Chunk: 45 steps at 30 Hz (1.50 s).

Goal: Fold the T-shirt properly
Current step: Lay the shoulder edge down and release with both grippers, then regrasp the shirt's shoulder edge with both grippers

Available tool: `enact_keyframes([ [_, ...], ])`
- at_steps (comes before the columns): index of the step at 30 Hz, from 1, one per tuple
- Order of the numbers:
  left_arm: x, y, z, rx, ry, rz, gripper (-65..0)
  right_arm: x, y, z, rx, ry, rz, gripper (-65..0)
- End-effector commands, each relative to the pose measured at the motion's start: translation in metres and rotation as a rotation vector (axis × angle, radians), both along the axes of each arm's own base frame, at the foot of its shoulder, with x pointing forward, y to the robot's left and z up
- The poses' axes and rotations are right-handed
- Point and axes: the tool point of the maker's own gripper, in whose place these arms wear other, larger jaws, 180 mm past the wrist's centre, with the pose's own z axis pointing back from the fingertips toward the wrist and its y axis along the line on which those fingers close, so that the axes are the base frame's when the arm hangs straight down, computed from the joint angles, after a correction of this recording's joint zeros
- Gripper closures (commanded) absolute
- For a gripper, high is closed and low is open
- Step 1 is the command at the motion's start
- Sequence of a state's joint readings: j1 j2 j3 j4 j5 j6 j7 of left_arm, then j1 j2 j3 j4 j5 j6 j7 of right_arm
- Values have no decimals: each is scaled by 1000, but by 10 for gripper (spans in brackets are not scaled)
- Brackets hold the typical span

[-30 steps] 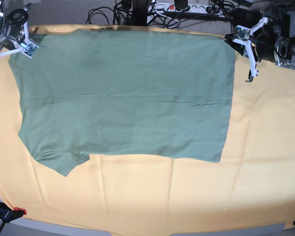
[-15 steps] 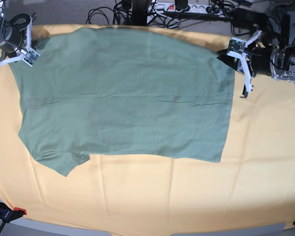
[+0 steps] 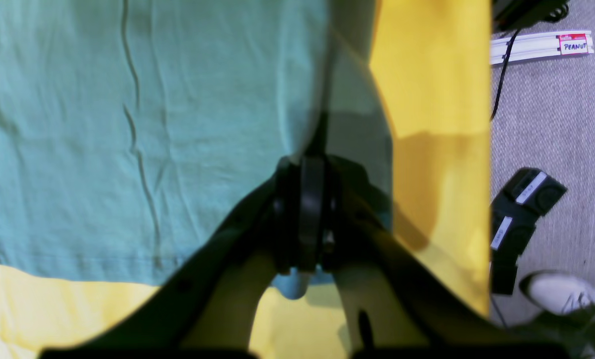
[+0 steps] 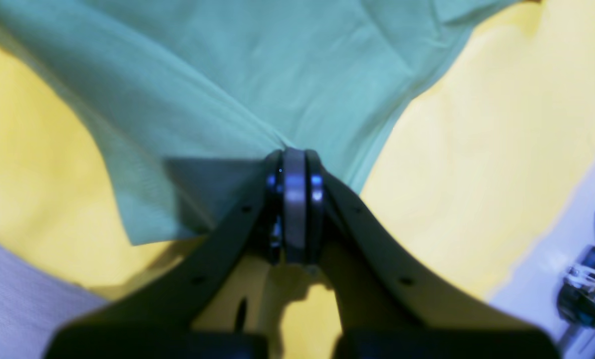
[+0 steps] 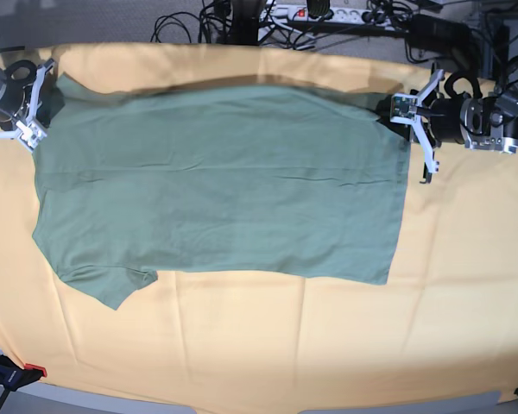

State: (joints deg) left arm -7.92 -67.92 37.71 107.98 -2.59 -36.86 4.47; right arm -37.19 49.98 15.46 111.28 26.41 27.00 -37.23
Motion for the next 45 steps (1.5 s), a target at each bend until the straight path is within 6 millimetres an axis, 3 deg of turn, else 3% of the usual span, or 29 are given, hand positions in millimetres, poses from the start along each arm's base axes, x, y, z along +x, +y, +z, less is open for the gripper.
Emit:
enact_keyframes([
  [1, 9, 1, 9, -16, -30, 13, 0, 12, -4, 10, -2, -36, 1, 0],
  [8, 28, 9, 6, 36, -147, 27, 0, 30, -17, 11, 63, -56, -53, 0],
  [13, 26, 10, 4, 46, -138, 13, 0, 30, -16, 9, 82, -55, -62, 0],
  [19, 39, 21, 3, 125, -248, -17, 0, 25, -6, 2, 124, -53, -68, 0],
  [32, 71, 8, 33, 41, -369, 22, 0, 32, -6, 4, 133, -81, -92, 0],
  [37, 73, 3, 41, -1, -340, 37, 0, 36, -6, 7, 143, -110, -107, 0],
  [45, 77, 8, 35, -1, -319, 63, 0, 38, -7, 9, 143, -130, -120, 0],
])
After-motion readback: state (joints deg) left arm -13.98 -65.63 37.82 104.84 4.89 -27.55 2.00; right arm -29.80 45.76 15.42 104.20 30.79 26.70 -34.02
